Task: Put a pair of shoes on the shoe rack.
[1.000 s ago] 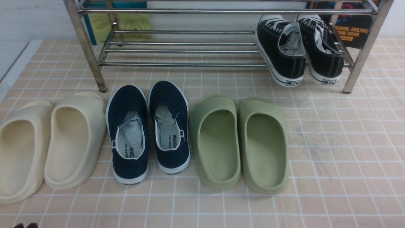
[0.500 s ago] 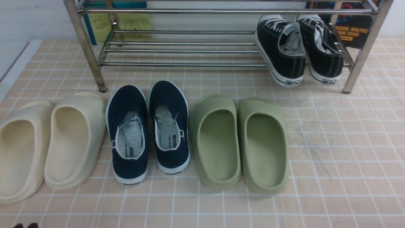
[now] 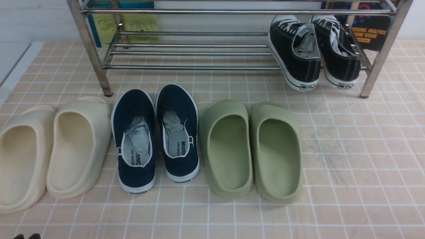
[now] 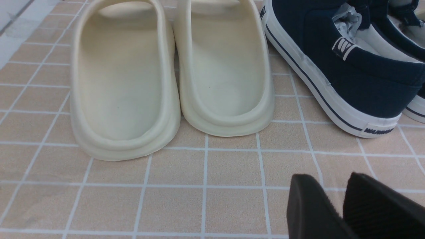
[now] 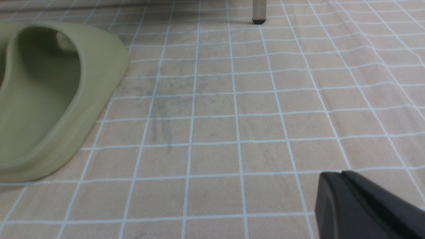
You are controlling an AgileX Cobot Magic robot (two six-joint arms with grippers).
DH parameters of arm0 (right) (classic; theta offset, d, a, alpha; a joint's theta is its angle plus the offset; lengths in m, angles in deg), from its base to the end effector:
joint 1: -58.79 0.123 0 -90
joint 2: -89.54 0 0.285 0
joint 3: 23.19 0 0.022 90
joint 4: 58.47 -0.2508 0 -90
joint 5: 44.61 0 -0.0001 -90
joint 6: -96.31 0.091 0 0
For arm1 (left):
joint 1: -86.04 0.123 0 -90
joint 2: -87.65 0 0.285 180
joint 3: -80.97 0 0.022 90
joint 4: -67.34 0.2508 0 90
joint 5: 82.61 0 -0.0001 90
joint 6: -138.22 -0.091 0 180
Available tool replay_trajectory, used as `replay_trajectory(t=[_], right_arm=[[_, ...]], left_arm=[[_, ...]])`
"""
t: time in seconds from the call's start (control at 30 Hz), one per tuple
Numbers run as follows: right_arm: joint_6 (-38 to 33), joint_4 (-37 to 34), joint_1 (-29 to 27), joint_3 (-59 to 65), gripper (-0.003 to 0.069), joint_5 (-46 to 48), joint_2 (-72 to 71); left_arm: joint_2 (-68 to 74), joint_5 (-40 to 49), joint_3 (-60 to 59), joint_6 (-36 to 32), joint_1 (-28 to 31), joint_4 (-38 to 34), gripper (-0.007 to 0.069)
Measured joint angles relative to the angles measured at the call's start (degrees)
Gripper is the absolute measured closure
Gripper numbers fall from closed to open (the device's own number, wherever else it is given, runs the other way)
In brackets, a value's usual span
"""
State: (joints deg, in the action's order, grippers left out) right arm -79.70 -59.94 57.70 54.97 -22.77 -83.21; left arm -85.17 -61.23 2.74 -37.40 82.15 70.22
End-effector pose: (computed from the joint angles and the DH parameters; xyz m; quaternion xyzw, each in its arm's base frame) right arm 0.0524 -0.0001 0.1739 0.0424 0.8040 0.0259 0.5926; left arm 0.0526 -0.0019 0.1743 0.0099 0.8026 -0.0217 0.5961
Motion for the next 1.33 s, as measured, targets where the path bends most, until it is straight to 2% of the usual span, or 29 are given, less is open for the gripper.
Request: replay_trajectory(t=[1.33], right_arm=[[0.0, 0.0, 0.0, 0.0, 0.0586, 0.06, 0.0]], left_arm=[[0.0, 0.0, 0.0, 0.0, 0.0, 0.0, 0.0402]])
